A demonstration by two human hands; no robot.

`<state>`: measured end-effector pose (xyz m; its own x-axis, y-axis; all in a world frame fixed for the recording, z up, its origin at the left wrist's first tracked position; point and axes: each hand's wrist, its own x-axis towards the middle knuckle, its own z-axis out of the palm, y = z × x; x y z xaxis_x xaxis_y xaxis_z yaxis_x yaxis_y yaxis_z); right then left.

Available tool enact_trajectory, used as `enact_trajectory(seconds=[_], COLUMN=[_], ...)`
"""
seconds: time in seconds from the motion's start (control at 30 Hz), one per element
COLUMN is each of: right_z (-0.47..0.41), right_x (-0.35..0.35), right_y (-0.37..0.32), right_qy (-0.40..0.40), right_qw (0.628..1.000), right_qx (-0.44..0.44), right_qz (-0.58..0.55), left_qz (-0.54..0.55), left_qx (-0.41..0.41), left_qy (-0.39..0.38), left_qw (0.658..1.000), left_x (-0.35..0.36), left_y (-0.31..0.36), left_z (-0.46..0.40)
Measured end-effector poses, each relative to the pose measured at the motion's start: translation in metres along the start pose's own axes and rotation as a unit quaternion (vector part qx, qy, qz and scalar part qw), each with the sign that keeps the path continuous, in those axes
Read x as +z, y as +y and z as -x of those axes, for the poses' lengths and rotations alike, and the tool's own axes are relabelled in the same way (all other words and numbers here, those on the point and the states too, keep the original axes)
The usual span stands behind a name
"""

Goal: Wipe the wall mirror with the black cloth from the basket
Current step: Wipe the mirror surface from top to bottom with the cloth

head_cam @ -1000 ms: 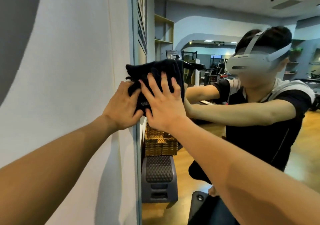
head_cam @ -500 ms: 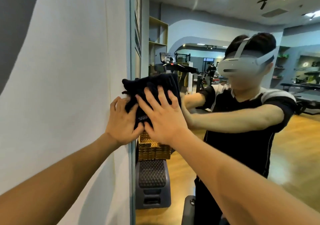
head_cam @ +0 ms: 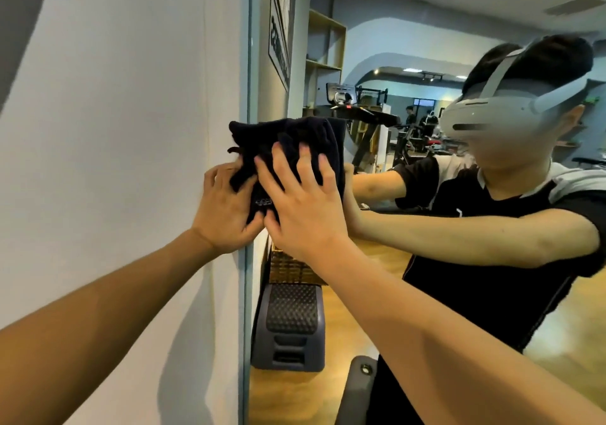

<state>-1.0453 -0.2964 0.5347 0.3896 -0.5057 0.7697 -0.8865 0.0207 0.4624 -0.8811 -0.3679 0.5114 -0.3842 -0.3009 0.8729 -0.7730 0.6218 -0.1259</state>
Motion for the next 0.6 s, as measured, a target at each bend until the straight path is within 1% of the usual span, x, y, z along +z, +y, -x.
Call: enact_trajectory(seconds=[0.07, 0.2, 0.33, 0.47, 0.6], right_z=[0.007, 0.027, 0.046, 0.079, 0.088], right_x=[0.006, 0.020, 0.033, 0.040, 0.027], right_y=[-0.002, -0.010, -0.020, -0.030, -0.029], right_qy=[0.005, 0.038, 0.068, 0.050, 0.003], right_qw=[1.000, 0.999, 0.997, 0.998, 0.999], right_qx=[-0.003, -0.010, 0.003, 0.017, 0.010], right_qz=[-0.002, 0.005, 0.024, 0.037, 0.053], left_qz=[0.000, -0.002, -0.003, -0.007, 0.000], left_qx=[0.000, 0.015, 0.008, 0.028, 0.026], left_qy=[0.006, 0.046, 0.080, 0.080, 0.062], left_qw=[1.000, 0.999, 0.997, 0.996, 0.998], left_x=[0.007, 0.027, 0.049, 0.065, 0.059], left_y=[0.003, 0.005, 0.006, 0.014, 0.021], left_z=[0.008, 0.026, 0.045, 0.071, 0.076])
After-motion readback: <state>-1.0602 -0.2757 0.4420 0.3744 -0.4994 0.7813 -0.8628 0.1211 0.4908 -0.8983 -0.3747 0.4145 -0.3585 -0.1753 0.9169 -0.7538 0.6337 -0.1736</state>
